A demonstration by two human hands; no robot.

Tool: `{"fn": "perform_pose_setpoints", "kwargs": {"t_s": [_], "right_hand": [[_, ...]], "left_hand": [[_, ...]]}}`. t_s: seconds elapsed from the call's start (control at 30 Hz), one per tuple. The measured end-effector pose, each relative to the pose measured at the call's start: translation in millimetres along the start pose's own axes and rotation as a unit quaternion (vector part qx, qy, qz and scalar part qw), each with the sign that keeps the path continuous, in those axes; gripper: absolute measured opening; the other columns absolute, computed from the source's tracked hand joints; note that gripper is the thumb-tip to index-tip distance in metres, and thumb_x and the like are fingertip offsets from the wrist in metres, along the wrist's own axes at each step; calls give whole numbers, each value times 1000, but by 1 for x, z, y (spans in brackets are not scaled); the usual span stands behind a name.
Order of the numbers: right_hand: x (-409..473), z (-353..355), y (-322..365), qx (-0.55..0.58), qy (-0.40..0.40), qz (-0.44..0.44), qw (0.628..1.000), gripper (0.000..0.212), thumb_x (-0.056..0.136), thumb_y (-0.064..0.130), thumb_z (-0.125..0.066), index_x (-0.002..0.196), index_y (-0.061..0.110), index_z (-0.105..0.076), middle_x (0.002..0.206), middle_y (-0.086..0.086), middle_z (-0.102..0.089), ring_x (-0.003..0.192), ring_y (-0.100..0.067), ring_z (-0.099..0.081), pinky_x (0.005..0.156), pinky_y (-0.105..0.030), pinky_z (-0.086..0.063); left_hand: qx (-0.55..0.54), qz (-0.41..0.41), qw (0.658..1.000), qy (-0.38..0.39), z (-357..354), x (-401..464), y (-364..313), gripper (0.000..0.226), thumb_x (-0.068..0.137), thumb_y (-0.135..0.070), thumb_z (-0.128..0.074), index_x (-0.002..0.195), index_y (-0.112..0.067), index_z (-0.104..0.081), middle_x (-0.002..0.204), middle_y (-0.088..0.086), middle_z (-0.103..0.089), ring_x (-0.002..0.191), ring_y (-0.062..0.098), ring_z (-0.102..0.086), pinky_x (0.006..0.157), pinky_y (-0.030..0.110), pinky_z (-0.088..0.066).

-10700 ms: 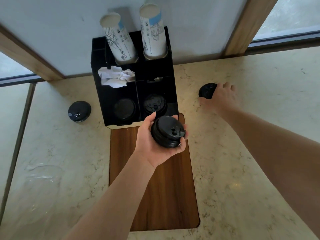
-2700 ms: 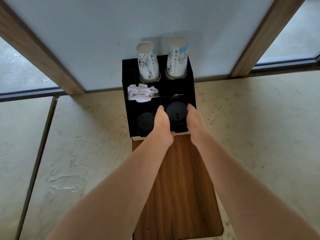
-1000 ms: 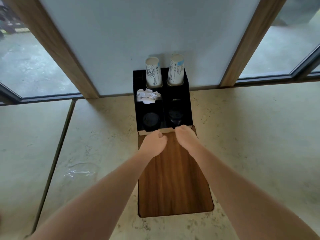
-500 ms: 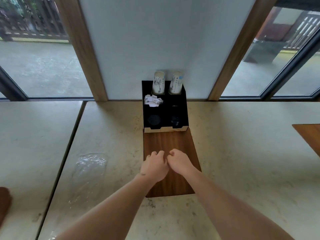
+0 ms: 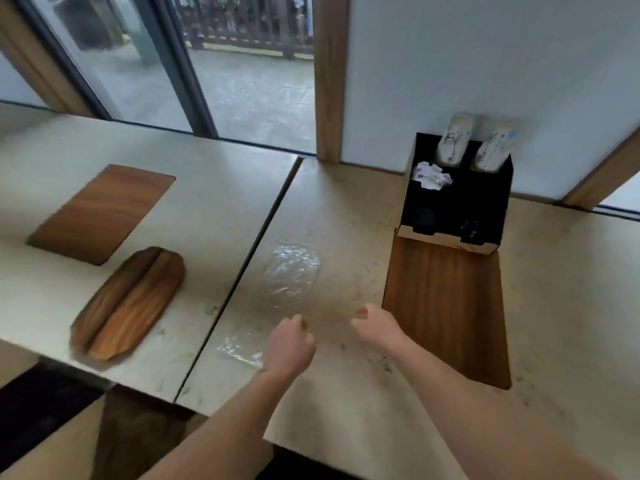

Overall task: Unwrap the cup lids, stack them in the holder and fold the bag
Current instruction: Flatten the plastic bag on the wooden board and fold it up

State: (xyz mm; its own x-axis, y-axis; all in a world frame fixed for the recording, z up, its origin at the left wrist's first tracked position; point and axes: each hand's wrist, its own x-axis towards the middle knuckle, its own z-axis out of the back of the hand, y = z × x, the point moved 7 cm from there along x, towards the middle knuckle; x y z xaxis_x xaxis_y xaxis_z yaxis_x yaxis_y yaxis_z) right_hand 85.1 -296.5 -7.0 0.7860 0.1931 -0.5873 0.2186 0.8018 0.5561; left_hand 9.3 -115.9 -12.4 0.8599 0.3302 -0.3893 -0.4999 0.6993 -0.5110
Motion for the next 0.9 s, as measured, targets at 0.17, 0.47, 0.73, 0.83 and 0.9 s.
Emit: {"fn": "perform_pose_setpoints", "kwargs": {"t_s": [0.17, 0.47, 0.73, 0.83, 0.9], "right_hand": [[9, -69, 41, -76, 79, 32, 993, 37, 99, 24, -57, 132, 6, -60, 134, -12, -63, 121, -27, -60, 88, -27, -46], [30, -129, 92, -123, 120, 55, 984, 37, 90, 23, -64, 125, 11, -63, 124, -8, -65, 103, -24, -64, 81, -28, -52], [43, -115, 105, -149, 119, 64, 980, 33, 89, 27, -62, 120, 15, -64, 122, -6, -66, 99, -20, -61, 80, -27, -48], [53, -88, 109, -162, 100, 65, 980, 37, 92, 26, -63, 127, 13, -62, 128, -8, -65, 113, -25, -62, 88, -28, -48], [58, -72, 112, -168, 94, 61, 979, 38, 93, 21, -64, 129, 9, -61, 129, -11, -65, 116, -26, -61, 92, -28, -48]], "left_hand": [[-253, 266, 924, -107, 20, -32, 125, 8, 85, -7, -55, 88, -10, -63, 84, 6, -66, 80, 27, -62, 64, 32, -46], [-609, 463, 638, -89, -13, -28, 170, 11, 86, 0, -72, 82, 1, -62, 69, 12, -54, 53, 23, -53, 47, 30, -50], [-515, 437, 723, -146, 7, 8, 160, 15, 74, -8, -75, 74, 0, -62, 67, 14, -55, 61, 27, -50, 58, 35, -46], [-492, 359, 781, -138, 28, 29, 146, 20, 75, -12, -73, 66, -9, -56, 62, 11, -48, 61, 23, -43, 62, 33, -38], [-492, 314, 802, -125, 35, 39, 137, 24, 80, -12, -69, 65, -12, -50, 56, 6, -46, 54, 21, -42, 63, 32, -37]]}}
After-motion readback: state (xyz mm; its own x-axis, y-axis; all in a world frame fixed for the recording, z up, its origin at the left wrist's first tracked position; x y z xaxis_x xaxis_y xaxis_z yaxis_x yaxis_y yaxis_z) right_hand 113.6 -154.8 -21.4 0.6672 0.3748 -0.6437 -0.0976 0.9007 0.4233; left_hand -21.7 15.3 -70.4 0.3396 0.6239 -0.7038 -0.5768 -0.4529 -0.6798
